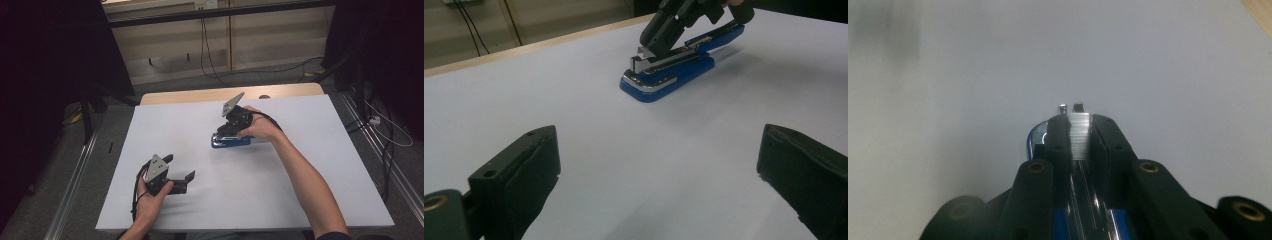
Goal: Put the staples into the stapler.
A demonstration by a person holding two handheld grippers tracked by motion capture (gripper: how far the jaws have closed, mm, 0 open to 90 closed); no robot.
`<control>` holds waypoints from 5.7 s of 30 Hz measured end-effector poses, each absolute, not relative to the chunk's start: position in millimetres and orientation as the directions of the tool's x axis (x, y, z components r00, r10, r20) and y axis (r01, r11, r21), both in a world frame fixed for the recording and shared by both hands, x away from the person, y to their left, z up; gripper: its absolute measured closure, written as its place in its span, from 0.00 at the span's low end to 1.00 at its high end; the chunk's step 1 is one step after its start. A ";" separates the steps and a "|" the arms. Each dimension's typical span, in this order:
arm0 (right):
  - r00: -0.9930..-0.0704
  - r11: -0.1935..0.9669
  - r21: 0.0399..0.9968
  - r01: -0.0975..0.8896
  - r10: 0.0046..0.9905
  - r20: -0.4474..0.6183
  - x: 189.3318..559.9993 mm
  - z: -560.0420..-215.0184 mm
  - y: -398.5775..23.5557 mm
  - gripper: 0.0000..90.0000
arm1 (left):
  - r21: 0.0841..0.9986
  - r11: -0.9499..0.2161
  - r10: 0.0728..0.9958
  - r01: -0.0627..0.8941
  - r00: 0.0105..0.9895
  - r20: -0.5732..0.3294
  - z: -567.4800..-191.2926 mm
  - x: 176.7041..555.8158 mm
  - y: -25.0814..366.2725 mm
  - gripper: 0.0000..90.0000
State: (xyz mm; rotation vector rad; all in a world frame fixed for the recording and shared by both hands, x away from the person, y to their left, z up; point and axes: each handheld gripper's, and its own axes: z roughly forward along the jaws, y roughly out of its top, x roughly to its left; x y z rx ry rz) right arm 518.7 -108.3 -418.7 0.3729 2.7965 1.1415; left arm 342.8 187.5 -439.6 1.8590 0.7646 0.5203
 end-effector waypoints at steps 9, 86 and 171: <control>-0.969 0.695 0.700 0.168 0.245 -0.011 517.7 -419.2 -107.3 0.88 | 0.920 -0.284 0.708 0.270 0.706 0.011 -439.4 342.5 187.4 0.04; -0.939 0.659 0.710 0.250 0.344 0.011 519.0 -421.7 -109.1 0.51 | 0.921 -0.280 0.708 0.271 0.706 0.007 -439.7 343.0 187.9 0.04; -0.534 0.224 0.898 0.379 0.845 0.015 414.0 -428.4 -194.0 0.04 | 0.914 -0.264 0.731 0.308 0.682 -0.018 -441.8 344.1 194.5 0.04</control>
